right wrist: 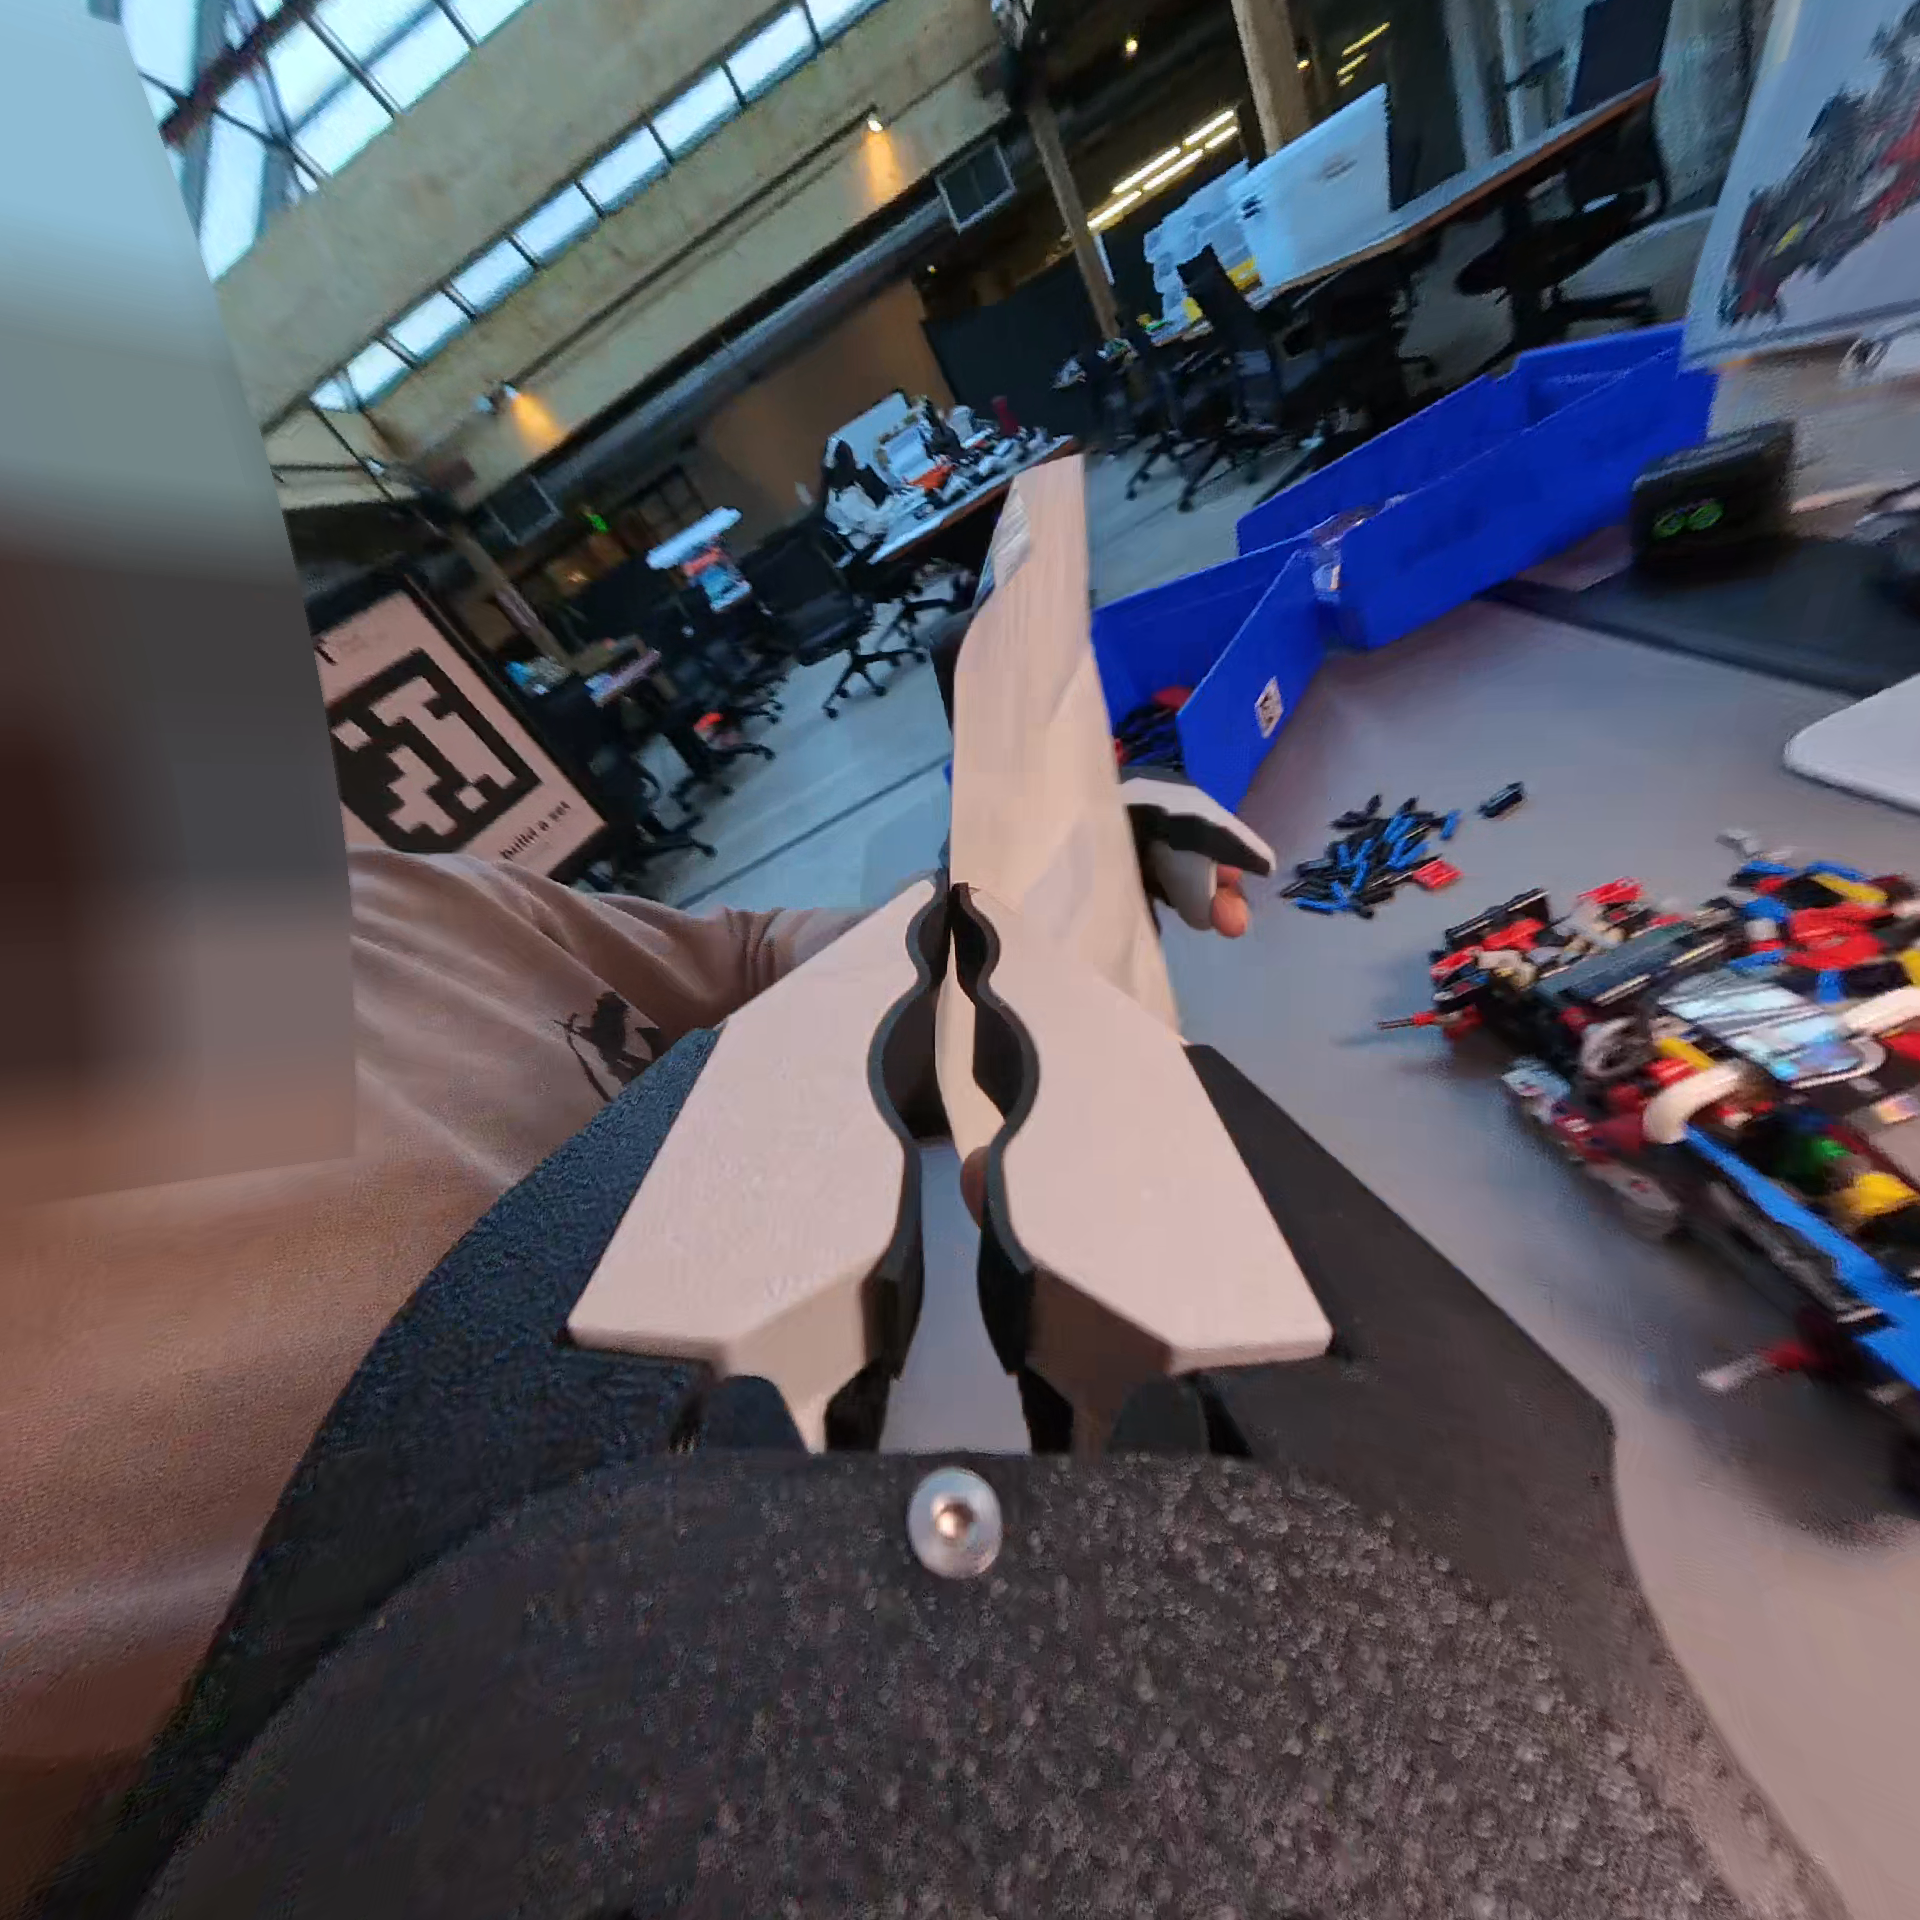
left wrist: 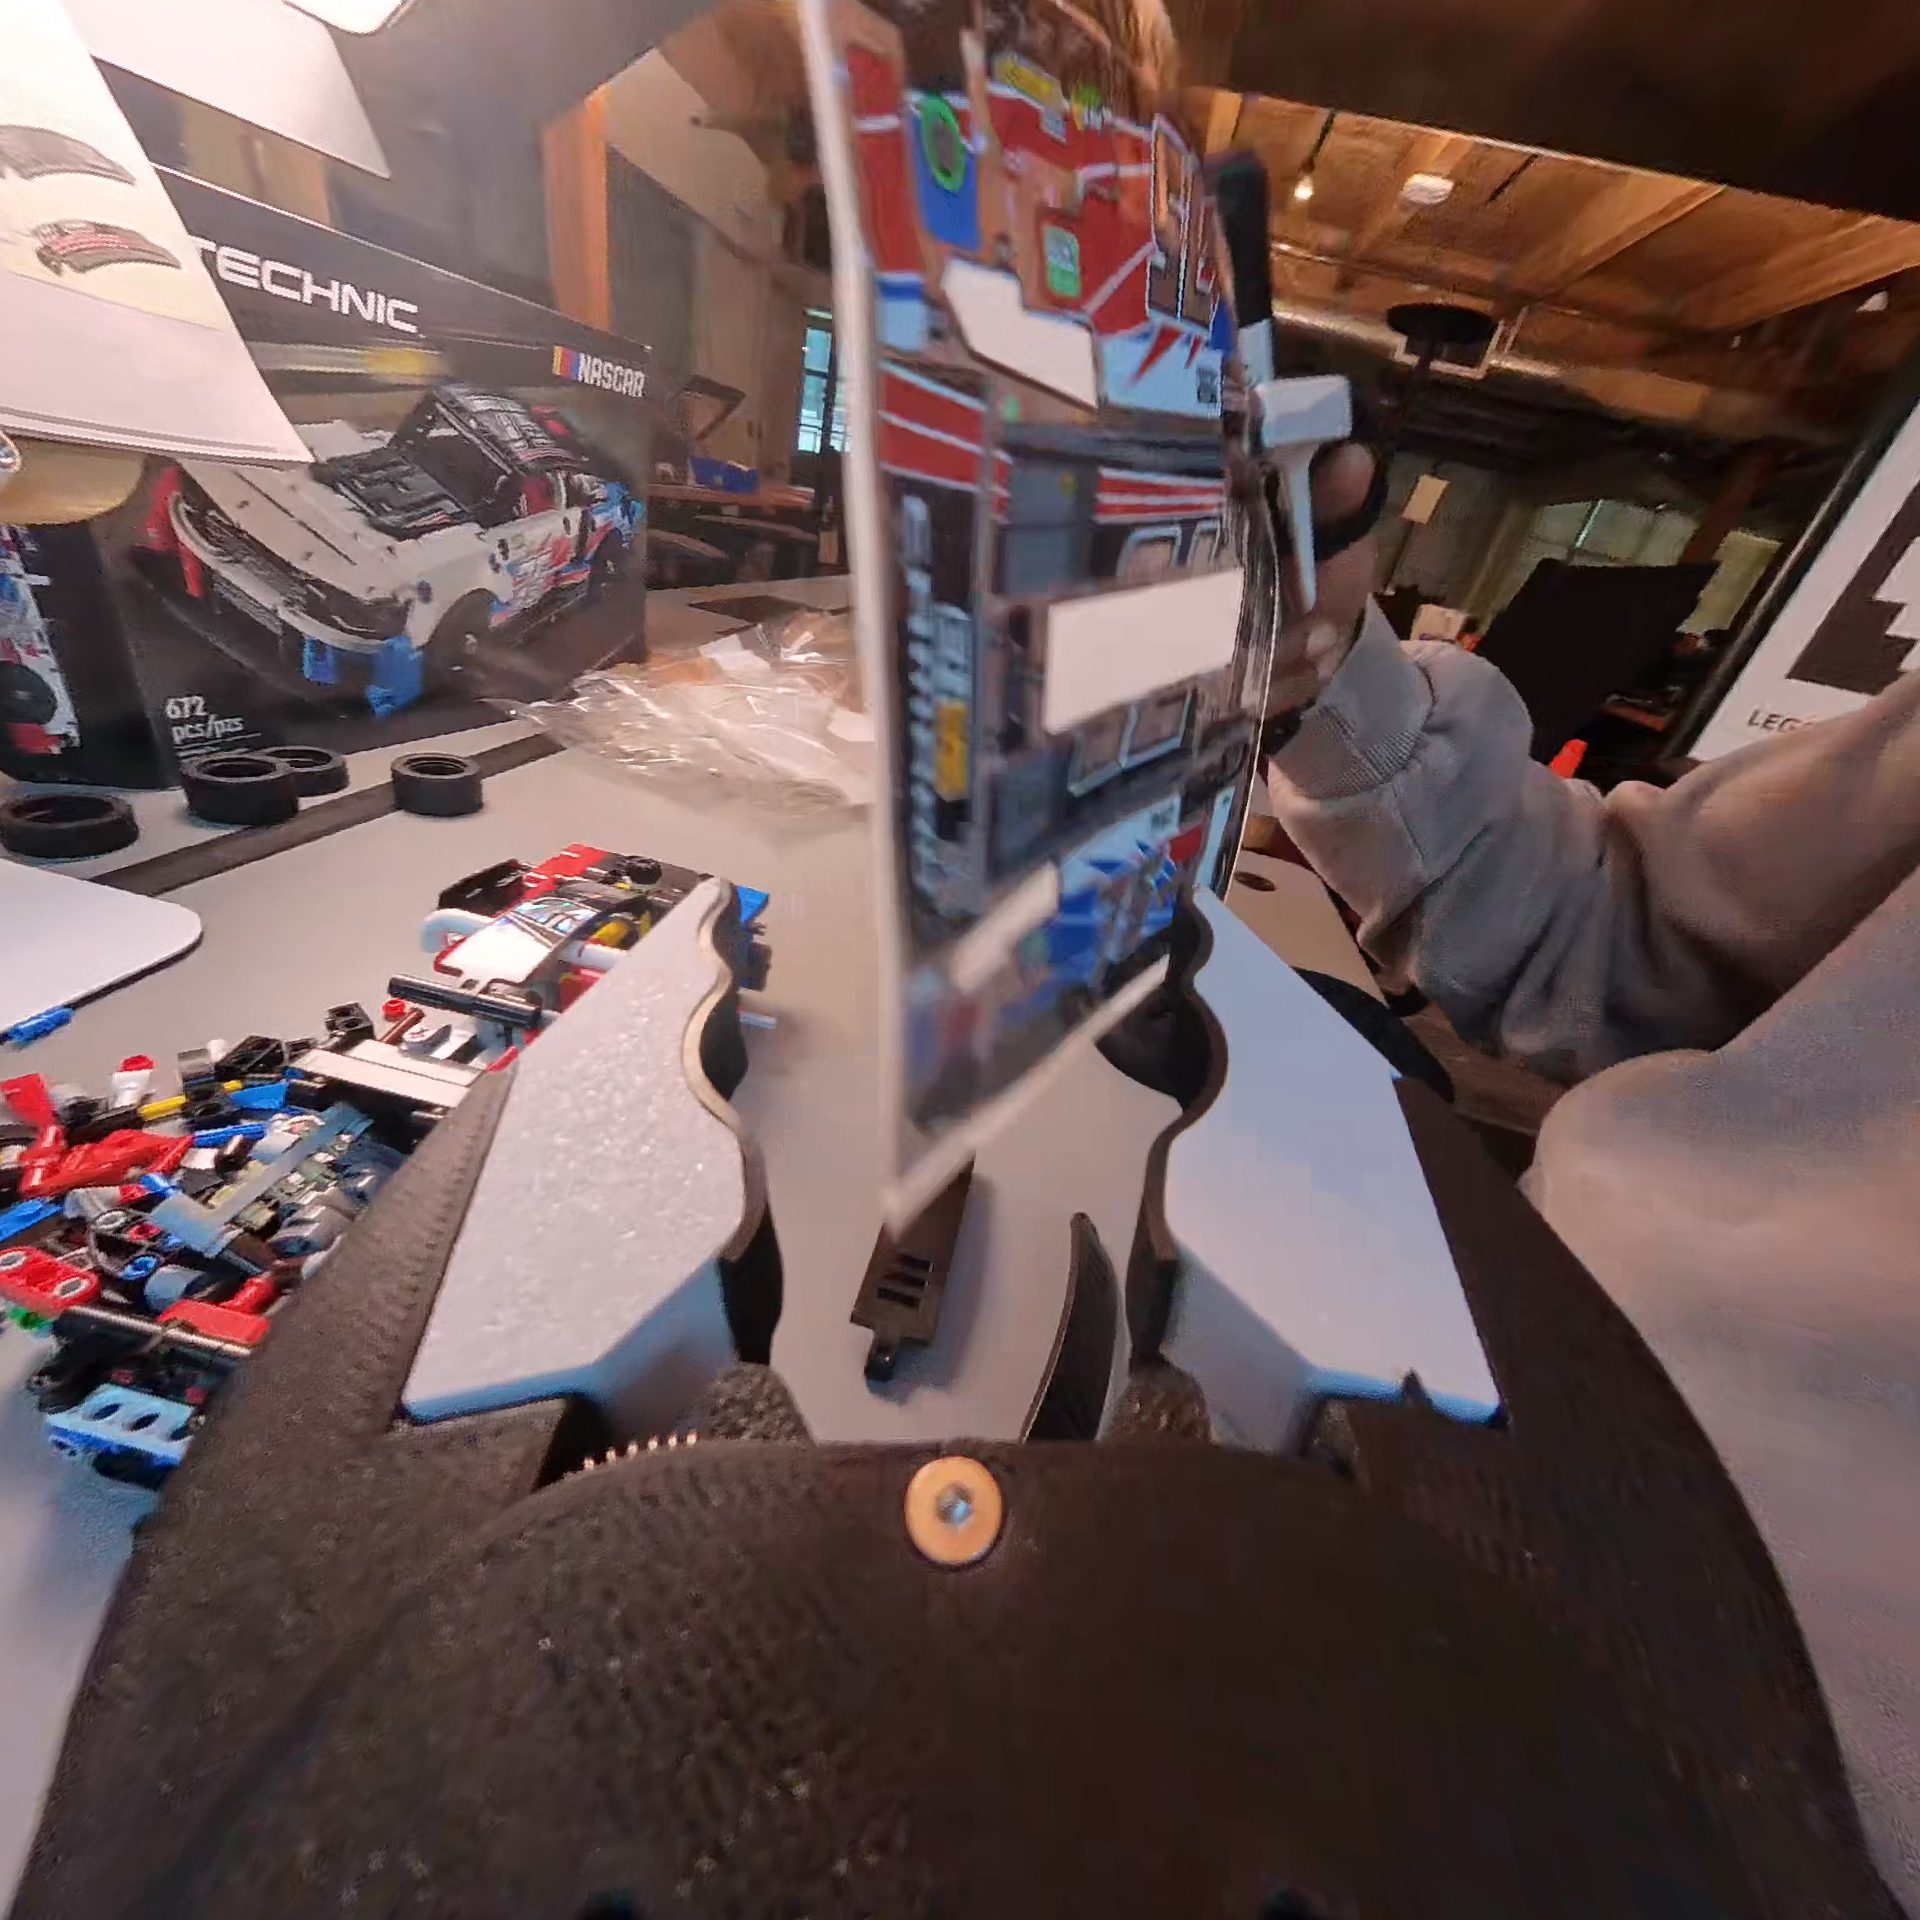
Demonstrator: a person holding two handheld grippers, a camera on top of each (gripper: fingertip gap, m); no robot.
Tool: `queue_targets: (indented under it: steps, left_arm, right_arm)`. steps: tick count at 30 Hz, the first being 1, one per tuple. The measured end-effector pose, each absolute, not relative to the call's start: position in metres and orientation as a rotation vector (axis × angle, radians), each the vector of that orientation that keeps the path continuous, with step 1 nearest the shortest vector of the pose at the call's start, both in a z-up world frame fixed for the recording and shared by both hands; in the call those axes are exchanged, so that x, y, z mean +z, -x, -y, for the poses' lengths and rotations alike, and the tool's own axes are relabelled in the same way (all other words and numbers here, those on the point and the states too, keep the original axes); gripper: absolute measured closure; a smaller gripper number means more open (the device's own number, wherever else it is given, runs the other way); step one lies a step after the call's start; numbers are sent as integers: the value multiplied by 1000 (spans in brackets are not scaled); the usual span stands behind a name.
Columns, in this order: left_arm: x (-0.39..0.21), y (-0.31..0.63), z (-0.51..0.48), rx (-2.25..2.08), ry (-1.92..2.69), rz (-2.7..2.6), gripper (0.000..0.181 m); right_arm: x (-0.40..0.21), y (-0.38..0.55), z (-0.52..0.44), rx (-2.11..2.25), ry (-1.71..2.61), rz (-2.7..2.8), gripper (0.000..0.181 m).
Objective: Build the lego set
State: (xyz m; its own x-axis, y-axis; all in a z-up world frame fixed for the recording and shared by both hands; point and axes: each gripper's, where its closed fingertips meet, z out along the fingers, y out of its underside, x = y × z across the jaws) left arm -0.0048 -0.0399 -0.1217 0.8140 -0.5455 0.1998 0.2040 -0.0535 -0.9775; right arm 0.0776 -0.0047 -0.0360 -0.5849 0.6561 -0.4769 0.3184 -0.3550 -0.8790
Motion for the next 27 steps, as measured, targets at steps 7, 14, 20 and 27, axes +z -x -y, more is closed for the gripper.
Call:
queue_targets:
  steps: [7, 14, 20, 27]
  left_arm:
    - [-129, -7, 61, -759, 1483, -386, 181]
    - [-141, 6, 58, -788, 1525, -352, 167]
    - [-146, 21, 50, -809, 1563, -239, 181]
    - [-129, 35, 48, -1081, 1419, 16, 181]
  right_arm:
    - [-123, -35, -12, 2297, 1569, 1434, 181]
    - [-141, -39, -11, 2367, 1581, 1459, 181]
    - [-149, -38, -22, 2388, 1654, 1374, 181]
    - [-148, -29, -28, 2264, 1570, 1326, 157]
